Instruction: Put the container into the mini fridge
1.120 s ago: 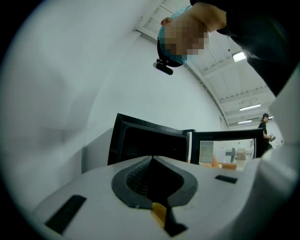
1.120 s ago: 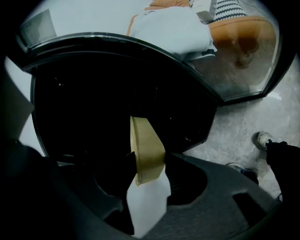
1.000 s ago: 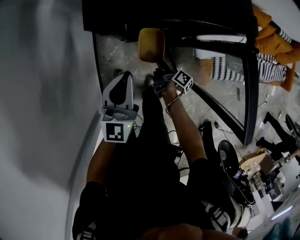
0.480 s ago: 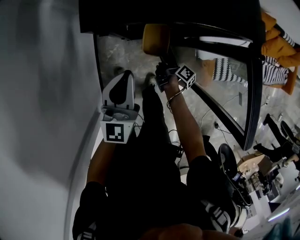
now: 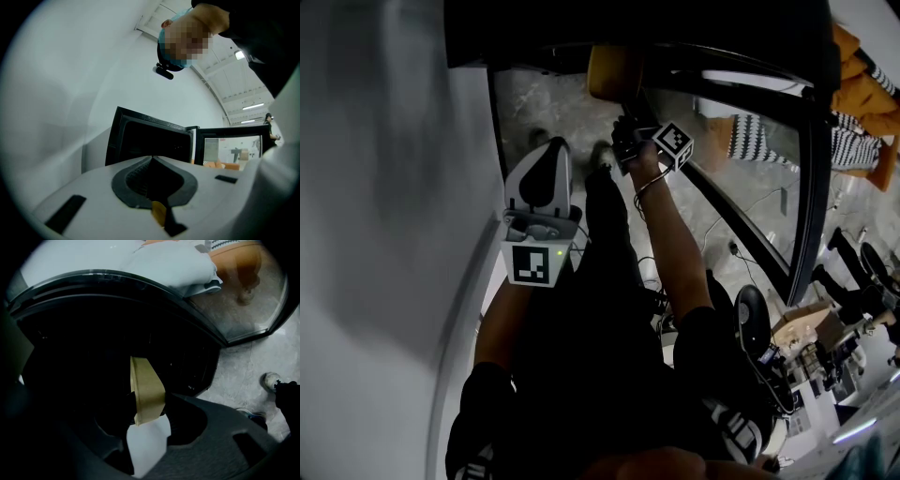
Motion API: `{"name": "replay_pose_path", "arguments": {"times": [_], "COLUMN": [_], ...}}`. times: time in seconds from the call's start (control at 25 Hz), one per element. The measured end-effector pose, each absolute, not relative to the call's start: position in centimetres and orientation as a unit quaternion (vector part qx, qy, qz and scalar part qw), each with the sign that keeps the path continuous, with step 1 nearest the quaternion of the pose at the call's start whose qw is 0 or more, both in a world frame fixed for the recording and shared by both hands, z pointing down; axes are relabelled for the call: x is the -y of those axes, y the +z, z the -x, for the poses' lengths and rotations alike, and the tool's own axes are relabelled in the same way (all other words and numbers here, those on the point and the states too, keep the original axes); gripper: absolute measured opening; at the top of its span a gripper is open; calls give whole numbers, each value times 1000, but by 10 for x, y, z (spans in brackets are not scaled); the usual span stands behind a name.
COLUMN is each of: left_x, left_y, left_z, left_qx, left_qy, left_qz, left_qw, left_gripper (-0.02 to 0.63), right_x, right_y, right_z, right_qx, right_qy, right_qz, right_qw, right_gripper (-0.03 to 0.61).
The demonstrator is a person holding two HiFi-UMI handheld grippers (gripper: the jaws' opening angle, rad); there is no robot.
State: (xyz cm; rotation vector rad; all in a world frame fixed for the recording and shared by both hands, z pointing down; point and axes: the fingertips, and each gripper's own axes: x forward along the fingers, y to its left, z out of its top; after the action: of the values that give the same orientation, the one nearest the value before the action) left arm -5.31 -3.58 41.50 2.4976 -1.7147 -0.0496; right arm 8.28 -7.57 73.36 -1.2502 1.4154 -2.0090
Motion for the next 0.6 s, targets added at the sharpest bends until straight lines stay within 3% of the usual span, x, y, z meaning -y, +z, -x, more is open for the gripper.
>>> {"name": "replay_pose_path", "arguments": {"times": [0.6], "left_x": [36], "left_y": [418], "left_z": [51], "left_qx": [567], "left_qy": [-18], "left_qz": [-822], "left_qw": [59], "left_gripper": [5], "right_x": [95], "right_y": [740], "right_z": [-85], "right_qx": [-505], "right_qy": [-708], "right_qz": [447], "right_qw": [209], "right_gripper": [178]}}
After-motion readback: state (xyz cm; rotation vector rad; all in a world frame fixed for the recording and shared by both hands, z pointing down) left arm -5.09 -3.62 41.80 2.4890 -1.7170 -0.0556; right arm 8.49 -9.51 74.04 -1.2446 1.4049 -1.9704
